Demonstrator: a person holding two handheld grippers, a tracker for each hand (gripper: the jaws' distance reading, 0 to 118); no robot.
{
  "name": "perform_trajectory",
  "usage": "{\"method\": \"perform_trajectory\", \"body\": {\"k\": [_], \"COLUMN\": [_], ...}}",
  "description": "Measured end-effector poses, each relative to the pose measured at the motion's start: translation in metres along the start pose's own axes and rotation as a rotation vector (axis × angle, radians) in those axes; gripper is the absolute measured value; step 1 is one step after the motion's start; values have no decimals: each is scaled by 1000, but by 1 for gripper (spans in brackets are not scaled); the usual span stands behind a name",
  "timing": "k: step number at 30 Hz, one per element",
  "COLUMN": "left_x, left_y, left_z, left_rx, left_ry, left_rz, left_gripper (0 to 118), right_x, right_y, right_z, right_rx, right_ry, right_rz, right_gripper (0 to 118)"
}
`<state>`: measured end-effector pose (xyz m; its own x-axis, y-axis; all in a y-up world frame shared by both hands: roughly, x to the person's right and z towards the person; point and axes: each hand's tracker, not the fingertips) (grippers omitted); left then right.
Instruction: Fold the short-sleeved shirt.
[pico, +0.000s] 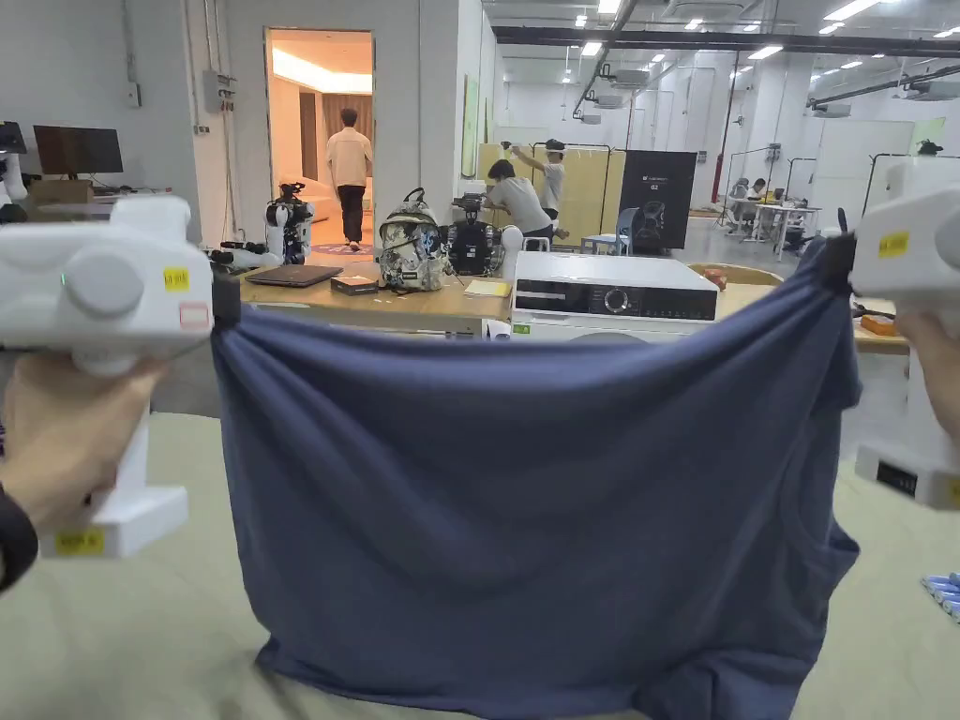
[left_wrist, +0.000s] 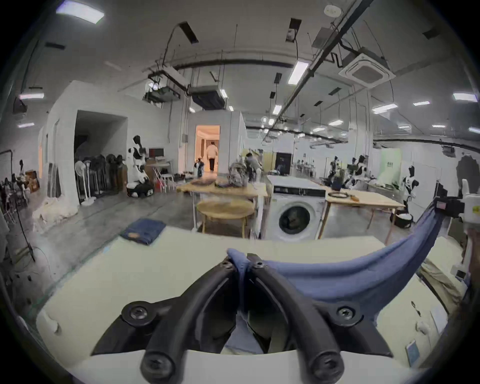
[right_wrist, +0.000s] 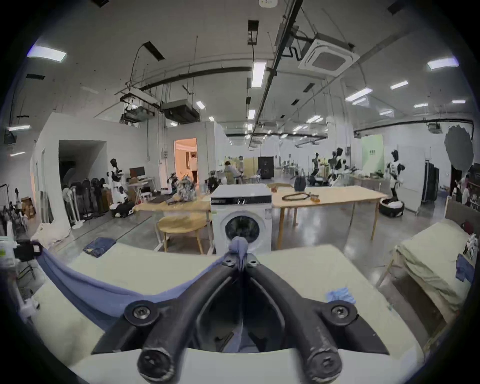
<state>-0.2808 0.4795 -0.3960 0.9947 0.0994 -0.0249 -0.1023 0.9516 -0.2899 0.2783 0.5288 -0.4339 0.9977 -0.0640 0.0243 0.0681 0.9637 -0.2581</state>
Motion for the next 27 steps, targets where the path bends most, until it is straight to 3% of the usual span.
{"method": "perform_trajectory", "body": {"k": [4, 9, 11, 17, 18, 22, 23, 24, 25, 26, 27], "left_x": [-14, -28, -29, -42, -41, -46, -49, -49, -47, -42, -40], "left_y": [-61, -183, -236, -363, -376, -405, -409, -411, -411, -406, -401], "left_z": [29, 116, 151, 231, 239, 244, 244, 243, 243, 243, 244], "left_rx": [-22, -85, -110, -308, -341, -402, -387, -385, -378, -352, -341], "left_ry": [-61, -96, -67, 13, 28, 42, 33, 23, 42, 71, 68], "left_rz": [59, 74, 84, 155, 183, 127, 122, 107, 78, 41, 48], "left_gripper": [0, 0, 0, 0, 0, 0, 3, 13, 38, 57, 68], "right_x": [16, 33, 43, 63, 66, 71, 69, 68, 67, 64, 61], "right_y": [-64, -199, -257, -404, -421, -469, -476, -481, -477, -478, -477], "right_z": [36, 141, 179, 268, 276, 290, 292, 293, 295, 297, 299], "right_rx": [-12, -39, -89, -313, -379, -474, -462, -464, -468, -459, -451], "right_ry": [69, 118, 129, -6, 12, -51, -54, -49, -51, -55, -65], "right_rz": [17, 20, -58, -200, -227, -243, -235, -238, -241, -230, -203], "right_gripper": [0, 0, 0, 0, 0, 0, 0, 0, 10, 31, 53]}}
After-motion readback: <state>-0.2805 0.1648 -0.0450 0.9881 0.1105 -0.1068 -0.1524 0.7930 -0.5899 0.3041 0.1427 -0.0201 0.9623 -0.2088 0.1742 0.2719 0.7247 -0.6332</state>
